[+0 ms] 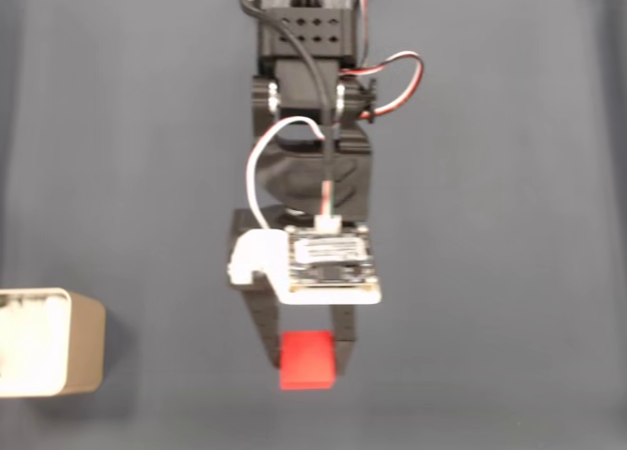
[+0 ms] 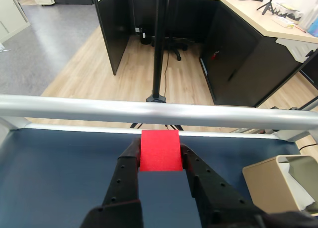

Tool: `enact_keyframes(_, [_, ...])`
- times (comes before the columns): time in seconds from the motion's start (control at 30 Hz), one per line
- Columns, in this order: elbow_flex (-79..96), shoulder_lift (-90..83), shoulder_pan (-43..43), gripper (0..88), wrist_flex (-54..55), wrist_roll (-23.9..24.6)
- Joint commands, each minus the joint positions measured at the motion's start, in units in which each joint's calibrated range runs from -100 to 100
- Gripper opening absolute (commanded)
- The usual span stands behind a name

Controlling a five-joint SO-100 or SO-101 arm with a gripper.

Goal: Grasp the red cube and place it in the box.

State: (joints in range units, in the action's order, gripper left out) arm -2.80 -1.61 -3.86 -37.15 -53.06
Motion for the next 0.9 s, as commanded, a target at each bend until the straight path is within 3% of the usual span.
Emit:
enact_keyframes(0.0, [-0.1, -4.9, -3.0, 2.5, -0.3, -0.2])
enact_keyframes(0.87, [-1.5, -3.9, -11.3, 2.3, -0.1, -0.2])
